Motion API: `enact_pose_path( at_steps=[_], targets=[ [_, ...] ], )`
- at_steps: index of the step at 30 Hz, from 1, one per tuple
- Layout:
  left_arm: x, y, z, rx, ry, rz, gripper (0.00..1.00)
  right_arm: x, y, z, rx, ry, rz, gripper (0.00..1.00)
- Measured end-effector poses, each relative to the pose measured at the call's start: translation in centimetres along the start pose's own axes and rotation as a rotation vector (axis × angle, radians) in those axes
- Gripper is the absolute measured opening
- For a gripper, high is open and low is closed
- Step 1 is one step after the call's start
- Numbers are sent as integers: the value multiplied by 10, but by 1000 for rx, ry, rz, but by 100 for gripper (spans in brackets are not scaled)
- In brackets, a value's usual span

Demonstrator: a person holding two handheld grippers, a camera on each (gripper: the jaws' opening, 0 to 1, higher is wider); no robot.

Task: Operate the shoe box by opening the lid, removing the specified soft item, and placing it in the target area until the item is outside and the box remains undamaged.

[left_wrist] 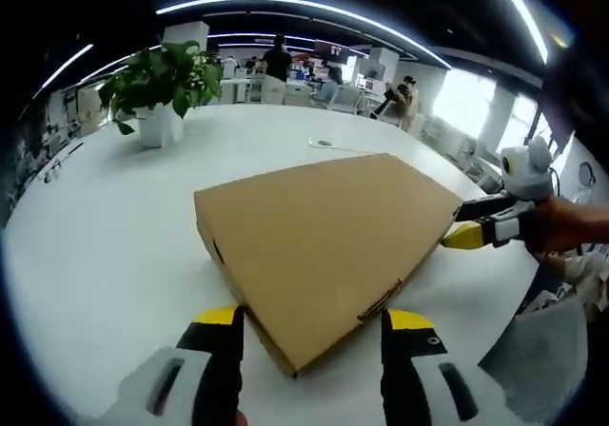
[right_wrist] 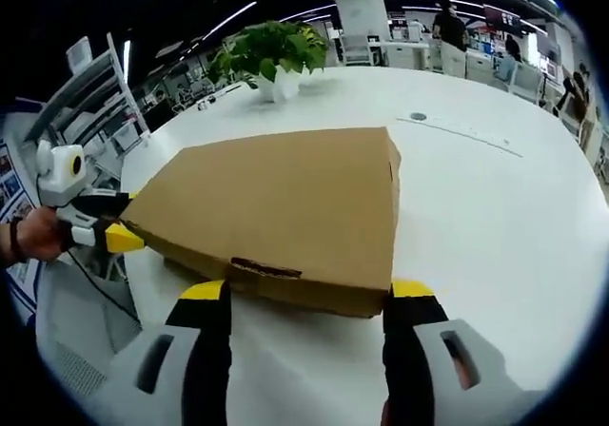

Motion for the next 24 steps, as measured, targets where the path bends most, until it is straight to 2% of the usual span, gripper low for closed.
enact_pose_path(
  at_steps=[5, 15, 19, 24],
  targets=[
    [4, -5, 1, 9, -2, -12, 58, 3, -3, 3, 13, 23, -12, 57],
    [14, -16, 1, 33, 17, -32, 57, 21, -12, 8, 26, 29, -53, 57],
    [16, -18, 0, 55, 105, -16, 55, 27, -17, 10, 31, 38, -71, 57],
    [21, -24, -2, 39, 113, -26, 57, 36, -23, 12, 31, 49, -89, 57]
  ],
)
Point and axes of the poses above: the point that each gripper's makers call its tool centre point, and the gripper's own axes: y roughly forward along the fingers, z roughly to its left, x roughly out of its top, the point moved 3 cm from there along -y, roughly backward along the fingers, and after that the axes turned 4 degrees about y, right-handed, at the moved point
